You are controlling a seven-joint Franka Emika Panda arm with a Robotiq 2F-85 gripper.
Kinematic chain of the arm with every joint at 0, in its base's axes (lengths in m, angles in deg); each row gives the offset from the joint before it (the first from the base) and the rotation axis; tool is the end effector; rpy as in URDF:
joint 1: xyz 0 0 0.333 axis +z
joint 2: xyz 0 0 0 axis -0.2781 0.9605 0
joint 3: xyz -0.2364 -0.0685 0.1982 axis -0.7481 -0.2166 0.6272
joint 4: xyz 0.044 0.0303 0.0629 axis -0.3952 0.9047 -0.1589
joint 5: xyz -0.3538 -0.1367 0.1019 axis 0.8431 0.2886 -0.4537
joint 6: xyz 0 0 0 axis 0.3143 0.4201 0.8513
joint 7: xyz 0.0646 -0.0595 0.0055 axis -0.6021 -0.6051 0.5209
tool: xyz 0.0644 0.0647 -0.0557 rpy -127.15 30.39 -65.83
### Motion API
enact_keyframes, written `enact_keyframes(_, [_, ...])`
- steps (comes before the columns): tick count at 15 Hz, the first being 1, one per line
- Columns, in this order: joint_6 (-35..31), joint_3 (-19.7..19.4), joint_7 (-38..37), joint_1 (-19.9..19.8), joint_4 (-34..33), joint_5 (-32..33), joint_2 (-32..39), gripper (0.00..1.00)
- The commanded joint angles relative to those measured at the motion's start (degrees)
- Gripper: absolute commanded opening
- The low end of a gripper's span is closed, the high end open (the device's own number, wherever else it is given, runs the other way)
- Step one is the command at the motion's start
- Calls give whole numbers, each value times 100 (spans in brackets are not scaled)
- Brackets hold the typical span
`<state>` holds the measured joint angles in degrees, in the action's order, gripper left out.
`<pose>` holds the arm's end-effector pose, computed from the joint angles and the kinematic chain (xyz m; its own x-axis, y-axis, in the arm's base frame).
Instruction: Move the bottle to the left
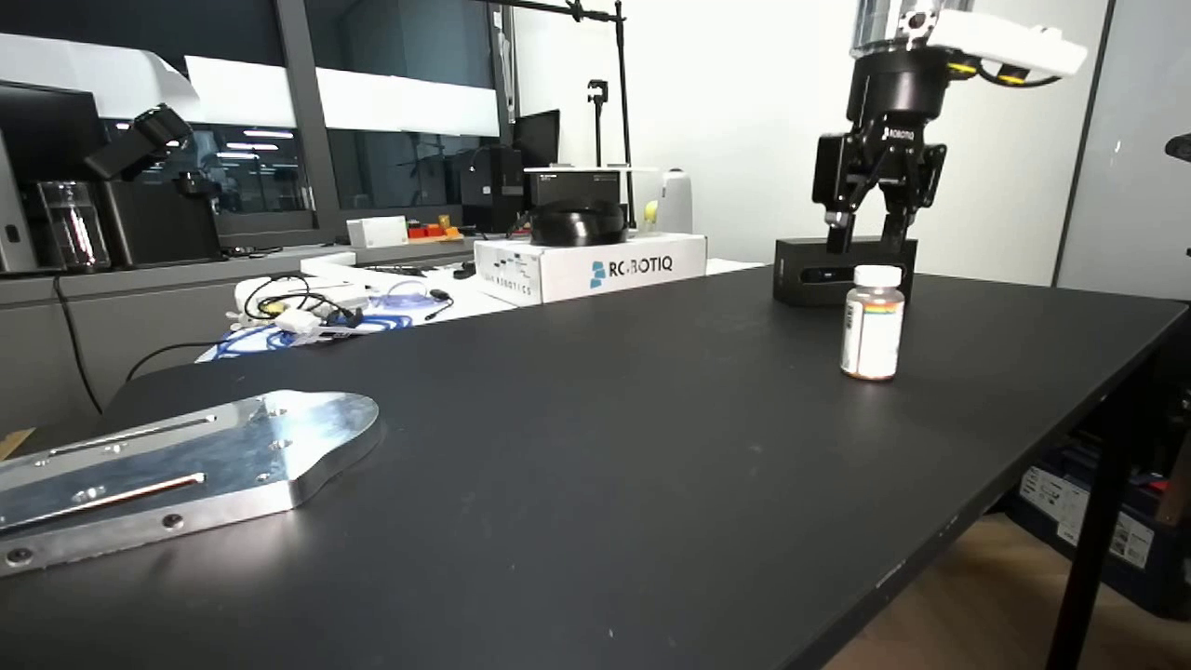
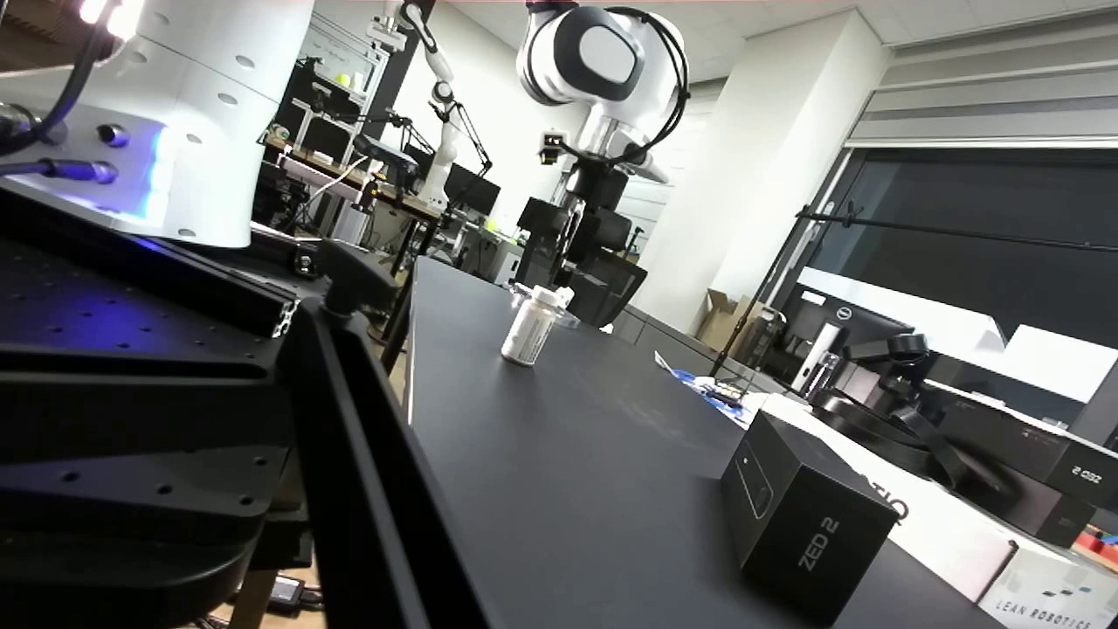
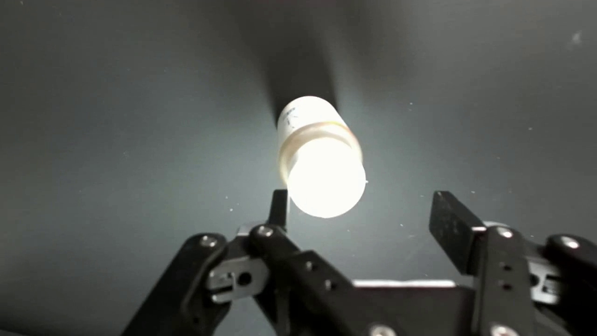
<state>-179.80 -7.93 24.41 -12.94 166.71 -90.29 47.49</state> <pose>0.4158 0.0462 0.2598 0.9598 -0.2707 0.0743 -0.2648 -0.9609 -0.0806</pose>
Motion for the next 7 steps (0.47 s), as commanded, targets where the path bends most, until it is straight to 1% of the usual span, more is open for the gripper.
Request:
enact_keyframes(1, [695,31,238,156,70,-573,-925,100])
enact_keyframes(3, [1250,-35,483,239,66,-808,-1294,100])
enact_keyframes(4, [848,49,310,139,-15,-569,-849,100])
enact_keyframes(5, [1057,44,382,158,-13,-655,-1032,100])
enact_keyframes(7, [1218,39,407,165,4,-695,-1228,100])
